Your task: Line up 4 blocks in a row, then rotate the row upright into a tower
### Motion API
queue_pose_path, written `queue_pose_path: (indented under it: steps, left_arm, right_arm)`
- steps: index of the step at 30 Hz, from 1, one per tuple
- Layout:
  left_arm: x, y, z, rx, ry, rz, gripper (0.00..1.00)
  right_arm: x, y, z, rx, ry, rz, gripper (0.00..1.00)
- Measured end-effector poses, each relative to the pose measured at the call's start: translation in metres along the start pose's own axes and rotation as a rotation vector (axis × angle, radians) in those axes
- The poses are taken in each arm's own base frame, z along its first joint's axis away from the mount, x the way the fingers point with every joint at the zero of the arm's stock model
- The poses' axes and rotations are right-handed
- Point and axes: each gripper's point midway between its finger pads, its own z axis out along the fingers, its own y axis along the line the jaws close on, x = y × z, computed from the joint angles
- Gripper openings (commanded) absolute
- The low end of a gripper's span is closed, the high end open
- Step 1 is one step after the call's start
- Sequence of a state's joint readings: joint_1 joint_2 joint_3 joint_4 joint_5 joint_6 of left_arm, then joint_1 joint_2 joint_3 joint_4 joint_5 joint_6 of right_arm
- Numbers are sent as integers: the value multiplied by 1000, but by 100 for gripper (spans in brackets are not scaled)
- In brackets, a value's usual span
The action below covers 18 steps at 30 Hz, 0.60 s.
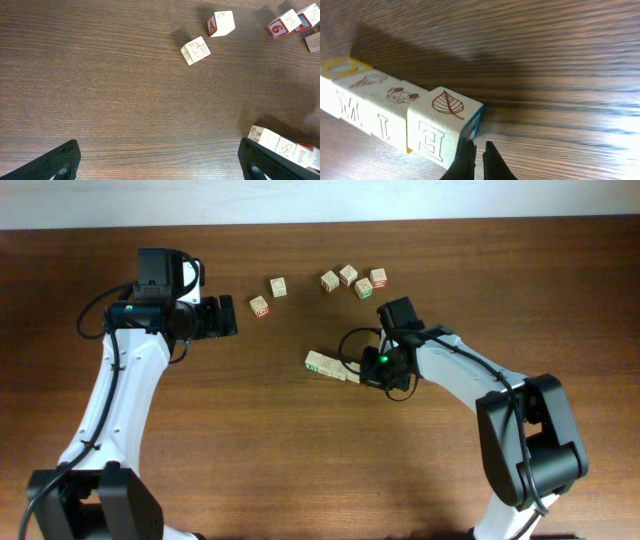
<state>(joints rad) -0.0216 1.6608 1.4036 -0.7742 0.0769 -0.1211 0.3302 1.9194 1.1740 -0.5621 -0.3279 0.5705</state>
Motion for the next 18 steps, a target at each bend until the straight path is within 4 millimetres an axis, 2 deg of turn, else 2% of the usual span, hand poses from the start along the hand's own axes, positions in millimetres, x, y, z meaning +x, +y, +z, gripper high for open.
queue_pose_path:
  steps: [6, 8, 10, 12, 13, 14, 18]
  left_arm:
    - [0, 0, 0, 0, 0, 0, 99]
    - [0, 0, 0, 0, 0, 0, 99]
    - [0, 0, 0, 0, -2, 0, 99]
    - [0, 0, 0, 0, 0, -1, 99]
    - [0, 0, 0, 0, 0, 0, 99]
    - [0, 0, 0, 0, 0, -1, 99]
    - [0, 0, 0, 0, 0, -1, 99]
  right_arm:
    - [0, 6, 1, -15, -6, -42, 7]
    - [16, -2, -2, 25, 66, -18, 5]
    - [23, 1, -15, 51, 115, -4, 5]
    - [19, 19, -24, 31, 93, -40, 4]
    - [22, 38, -22, 9, 78, -90, 4]
    - [28, 47, -19, 8, 80, -111, 4]
    - [38, 68, -6, 48, 27, -132, 4]
